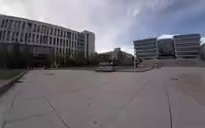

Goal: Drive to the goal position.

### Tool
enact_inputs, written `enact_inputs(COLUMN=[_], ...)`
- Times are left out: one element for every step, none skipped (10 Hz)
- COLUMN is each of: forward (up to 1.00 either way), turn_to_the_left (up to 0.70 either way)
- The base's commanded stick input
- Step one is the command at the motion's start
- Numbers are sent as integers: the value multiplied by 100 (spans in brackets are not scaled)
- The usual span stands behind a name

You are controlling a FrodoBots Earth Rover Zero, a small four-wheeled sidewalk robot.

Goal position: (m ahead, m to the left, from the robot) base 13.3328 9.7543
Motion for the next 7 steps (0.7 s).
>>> enact_inputs(forward=[70, 70, 70, 70, 70, 70, 70], turn_to_the_left=[35, 35, 33, 19, 2, 2, 2])
